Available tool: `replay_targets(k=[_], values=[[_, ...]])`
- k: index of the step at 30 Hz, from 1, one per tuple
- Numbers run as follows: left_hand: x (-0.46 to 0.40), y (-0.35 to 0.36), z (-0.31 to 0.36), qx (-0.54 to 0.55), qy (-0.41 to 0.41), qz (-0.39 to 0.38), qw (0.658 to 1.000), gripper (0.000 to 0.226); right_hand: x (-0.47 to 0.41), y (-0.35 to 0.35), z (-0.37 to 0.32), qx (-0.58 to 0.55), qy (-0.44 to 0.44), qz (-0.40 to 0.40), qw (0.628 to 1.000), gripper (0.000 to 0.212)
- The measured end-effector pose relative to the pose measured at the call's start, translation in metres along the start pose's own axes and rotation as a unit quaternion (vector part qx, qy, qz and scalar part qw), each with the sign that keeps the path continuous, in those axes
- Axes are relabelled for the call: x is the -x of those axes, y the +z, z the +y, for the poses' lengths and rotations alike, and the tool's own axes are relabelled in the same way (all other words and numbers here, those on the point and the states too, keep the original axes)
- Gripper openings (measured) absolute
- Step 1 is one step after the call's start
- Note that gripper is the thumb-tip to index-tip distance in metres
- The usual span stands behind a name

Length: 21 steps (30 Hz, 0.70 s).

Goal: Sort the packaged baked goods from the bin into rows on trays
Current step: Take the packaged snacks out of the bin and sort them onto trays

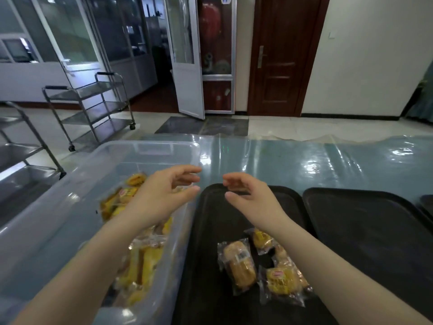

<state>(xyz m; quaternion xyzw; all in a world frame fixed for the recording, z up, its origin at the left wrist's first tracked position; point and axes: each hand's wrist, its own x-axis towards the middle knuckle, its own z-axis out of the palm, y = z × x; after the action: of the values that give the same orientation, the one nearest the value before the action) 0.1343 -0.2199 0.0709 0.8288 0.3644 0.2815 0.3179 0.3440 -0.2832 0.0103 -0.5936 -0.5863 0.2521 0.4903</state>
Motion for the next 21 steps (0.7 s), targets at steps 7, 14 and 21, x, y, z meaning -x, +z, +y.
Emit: replay_targets(k=[7, 14, 21], values=[[0.007, -0.082, -0.086, -0.001, -0.046, -0.009, 0.999, 0.034, -0.034, 0.077, -0.056, 0.110, -0.067, -0.047, 0.991, 0.029], [-0.013, -0.122, -0.153, -0.036, -0.050, -0.057, 0.996, 0.042, -0.084, 0.136, -0.066, 0.249, -0.019, -0.115, 0.962, 0.042], [-0.061, -0.114, -0.217, -0.196, -0.022, -0.135, 0.971, 0.070, -0.140, 0.171, -0.040, 0.386, 0.079, -0.201, 0.897, 0.058]])
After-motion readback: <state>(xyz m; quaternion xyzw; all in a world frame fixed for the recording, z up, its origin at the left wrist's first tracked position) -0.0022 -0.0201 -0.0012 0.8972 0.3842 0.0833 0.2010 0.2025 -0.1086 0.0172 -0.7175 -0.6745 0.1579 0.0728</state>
